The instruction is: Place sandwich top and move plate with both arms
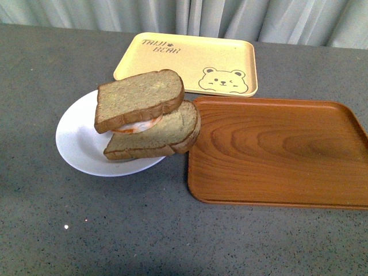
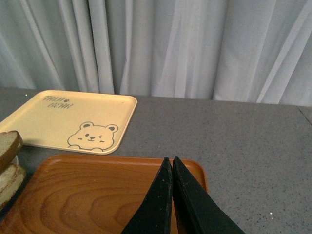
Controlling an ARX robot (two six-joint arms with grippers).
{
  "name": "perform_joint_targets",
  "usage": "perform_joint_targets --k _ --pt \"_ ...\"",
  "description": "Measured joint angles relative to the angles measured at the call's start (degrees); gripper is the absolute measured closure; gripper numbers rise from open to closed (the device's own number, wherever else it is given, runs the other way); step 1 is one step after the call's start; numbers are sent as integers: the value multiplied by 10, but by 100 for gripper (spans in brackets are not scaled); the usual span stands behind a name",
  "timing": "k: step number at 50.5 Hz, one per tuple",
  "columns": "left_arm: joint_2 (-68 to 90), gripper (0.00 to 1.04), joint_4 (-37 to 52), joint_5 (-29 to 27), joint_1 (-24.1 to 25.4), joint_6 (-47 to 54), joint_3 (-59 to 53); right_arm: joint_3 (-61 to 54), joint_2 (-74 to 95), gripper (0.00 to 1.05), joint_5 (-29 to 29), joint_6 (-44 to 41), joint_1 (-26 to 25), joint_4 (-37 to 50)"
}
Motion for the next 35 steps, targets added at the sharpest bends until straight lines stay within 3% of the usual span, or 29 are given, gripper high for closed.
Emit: perform_joint_targets --k 9,13,17,35 --pt "0 9 0 0 0 0 0 -20 -86 103 -19 0 -20 -66" --pt "0 9 0 0 0 0 0 -26 -122 103 -60 0 -50 -94" --pt "0 9 0 0 0 0 0 -30 -155 103 -65 0 -67 -122" --pt "0 9 0 0 0 0 0 -31 -275 103 -68 0 -71 -228"
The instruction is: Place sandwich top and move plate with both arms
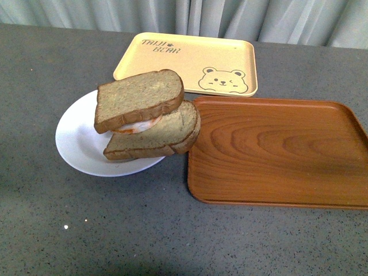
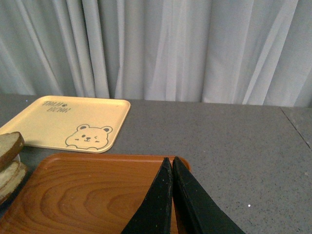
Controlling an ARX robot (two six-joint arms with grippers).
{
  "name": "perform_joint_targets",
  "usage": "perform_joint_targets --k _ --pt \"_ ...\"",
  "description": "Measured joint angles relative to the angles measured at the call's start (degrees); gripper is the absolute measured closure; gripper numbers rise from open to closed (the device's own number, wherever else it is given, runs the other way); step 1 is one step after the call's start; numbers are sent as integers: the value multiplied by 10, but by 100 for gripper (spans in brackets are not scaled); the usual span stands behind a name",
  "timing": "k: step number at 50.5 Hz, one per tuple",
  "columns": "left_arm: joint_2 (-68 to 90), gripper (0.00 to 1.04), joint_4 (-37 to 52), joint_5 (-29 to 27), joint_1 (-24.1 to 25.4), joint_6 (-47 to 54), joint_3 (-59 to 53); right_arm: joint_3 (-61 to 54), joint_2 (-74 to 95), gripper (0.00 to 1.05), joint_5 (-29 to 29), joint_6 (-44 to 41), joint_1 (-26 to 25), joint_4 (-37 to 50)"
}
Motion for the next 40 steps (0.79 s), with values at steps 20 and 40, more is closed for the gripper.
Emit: perform_joint_targets --k 20,40 --pt "0 9 0 0 0 0 0 0 -135 103 0 0 0 -127" --pt "0 9 0 0 0 0 0 0 -223 103 0 0 0 -216"
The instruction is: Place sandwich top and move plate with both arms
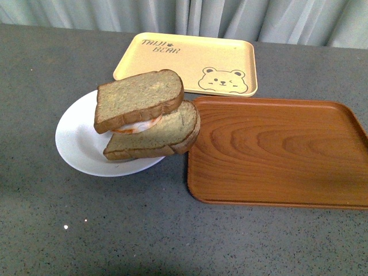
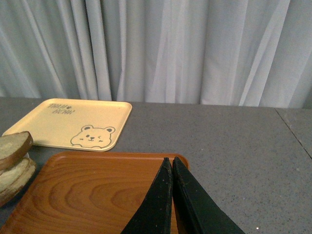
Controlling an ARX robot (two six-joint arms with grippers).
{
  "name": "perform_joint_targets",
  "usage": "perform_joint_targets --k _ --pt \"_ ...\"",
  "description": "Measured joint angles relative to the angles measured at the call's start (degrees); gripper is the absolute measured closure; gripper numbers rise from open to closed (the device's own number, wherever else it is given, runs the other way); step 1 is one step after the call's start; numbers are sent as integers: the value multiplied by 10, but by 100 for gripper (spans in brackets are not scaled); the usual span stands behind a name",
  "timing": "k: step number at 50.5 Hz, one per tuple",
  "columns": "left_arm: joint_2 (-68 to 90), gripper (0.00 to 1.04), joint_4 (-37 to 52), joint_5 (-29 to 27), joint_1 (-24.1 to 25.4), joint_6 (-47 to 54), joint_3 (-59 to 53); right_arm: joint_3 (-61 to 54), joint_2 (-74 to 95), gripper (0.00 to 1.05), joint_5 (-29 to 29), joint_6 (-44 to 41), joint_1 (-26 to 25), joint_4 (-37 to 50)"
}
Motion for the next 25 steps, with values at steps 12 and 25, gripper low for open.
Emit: perform_joint_targets --k 12,25 --pt "0 9 0 0 0 0 0 0 -101 103 -1 0 0 -106" --pt "0 9 0 0 0 0 0 0 -106 98 -1 -1 0 -109"
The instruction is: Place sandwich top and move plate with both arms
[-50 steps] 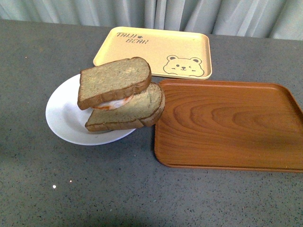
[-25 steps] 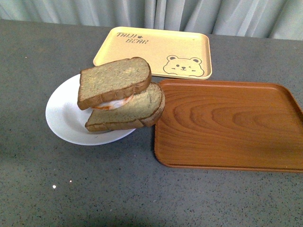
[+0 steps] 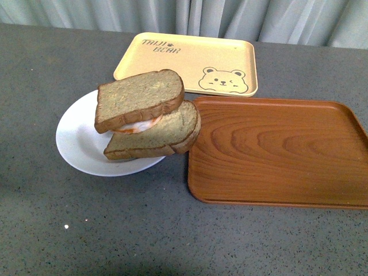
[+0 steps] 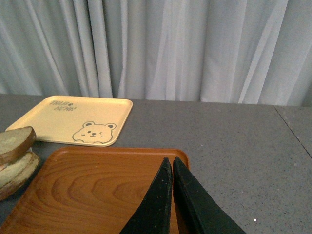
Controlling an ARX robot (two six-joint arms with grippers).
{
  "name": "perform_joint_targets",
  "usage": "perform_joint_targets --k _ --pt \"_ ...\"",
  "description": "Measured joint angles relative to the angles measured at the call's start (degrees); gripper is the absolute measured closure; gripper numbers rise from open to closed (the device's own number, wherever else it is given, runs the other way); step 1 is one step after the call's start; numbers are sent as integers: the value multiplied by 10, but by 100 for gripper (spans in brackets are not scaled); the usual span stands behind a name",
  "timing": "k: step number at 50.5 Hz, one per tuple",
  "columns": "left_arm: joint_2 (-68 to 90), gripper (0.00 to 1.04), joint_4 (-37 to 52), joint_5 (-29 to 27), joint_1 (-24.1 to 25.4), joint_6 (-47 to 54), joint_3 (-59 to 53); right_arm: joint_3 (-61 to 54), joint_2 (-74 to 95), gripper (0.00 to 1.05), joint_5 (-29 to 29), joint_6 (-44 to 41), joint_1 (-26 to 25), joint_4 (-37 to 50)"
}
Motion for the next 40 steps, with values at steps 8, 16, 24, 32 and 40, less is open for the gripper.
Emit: perform_joint_targets --k 8,16,24,32,40 --pt "24 9 -47 87 23 -19 17 0 0 75 0 0 0 0" --pt "221 9 -136 372 85 -153 105 0 -1 51 0 0 0 0" --pt "358 9 -19 383 65 -230 140 0 -1 24 0 0 0 -1" --pt "559 9 144 348 56 -292 155 0 -1 9 0 0 0 -1" --pt "767 9 312 325 68 -359 157 0 -1 9 0 0 0 -1"
